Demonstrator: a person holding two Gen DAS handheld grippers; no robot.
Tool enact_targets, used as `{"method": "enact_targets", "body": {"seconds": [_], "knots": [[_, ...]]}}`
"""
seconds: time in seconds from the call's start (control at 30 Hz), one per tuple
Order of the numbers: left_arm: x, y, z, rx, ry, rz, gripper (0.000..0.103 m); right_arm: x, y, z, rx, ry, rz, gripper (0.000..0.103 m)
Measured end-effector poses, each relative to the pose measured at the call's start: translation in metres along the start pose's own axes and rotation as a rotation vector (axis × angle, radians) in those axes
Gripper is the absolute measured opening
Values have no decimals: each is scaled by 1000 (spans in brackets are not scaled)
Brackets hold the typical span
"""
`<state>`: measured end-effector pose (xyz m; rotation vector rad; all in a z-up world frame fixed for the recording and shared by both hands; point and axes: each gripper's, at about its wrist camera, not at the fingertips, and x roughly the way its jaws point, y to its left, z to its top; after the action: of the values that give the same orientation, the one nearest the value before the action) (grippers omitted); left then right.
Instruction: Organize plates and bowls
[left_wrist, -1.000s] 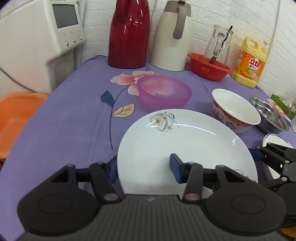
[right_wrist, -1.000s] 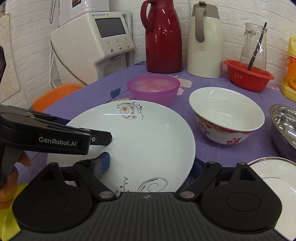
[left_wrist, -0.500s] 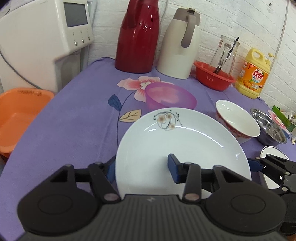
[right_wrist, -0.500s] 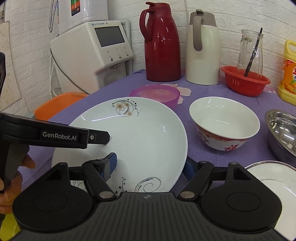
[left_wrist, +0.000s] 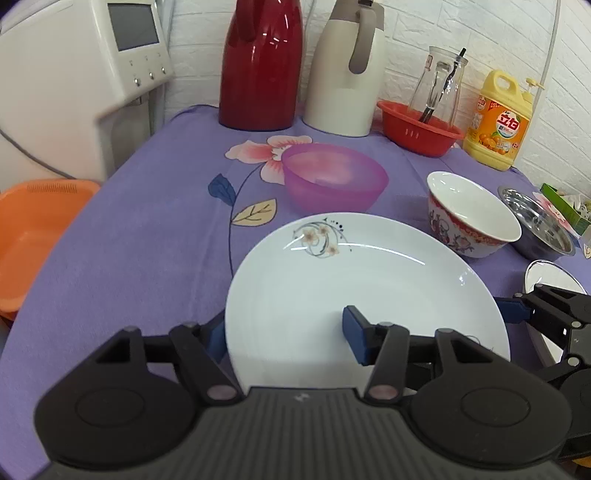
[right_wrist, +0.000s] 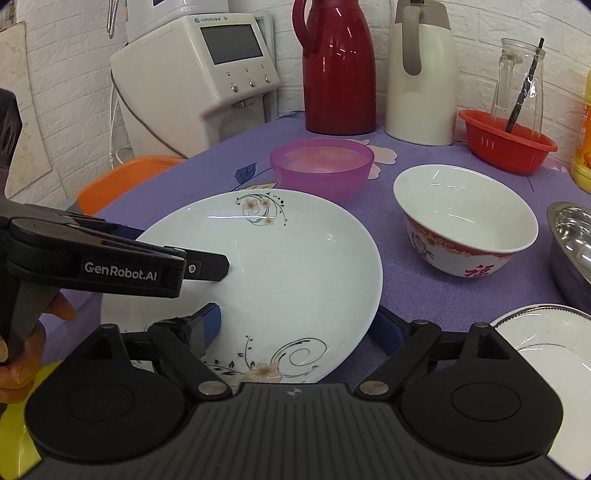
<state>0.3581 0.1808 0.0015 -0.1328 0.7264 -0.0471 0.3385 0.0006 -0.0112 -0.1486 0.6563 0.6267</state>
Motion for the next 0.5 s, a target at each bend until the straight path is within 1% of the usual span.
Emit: {"method": "enact_targets", "body": {"seconds": [0.13,0.23,0.3,0.4,0.5], "knots": [[-2,-2,2,-26,-2,6,50,-2,5,1,-14,-4,-21,103],[-14,-2,8,-46,-39,-11,50,-10,6,6,-21,-32,-41,103],[-21,-6,11,-45,-57,1,51,-20,8,11,-28,-62,-47,103],[-34,-12,13,-45,-67,17,51,-29,11,15,-23,-78,-63,103],[-46,-19,10,-32,-68,46,50,-36,13,14,0,-79,-53,103]]}}
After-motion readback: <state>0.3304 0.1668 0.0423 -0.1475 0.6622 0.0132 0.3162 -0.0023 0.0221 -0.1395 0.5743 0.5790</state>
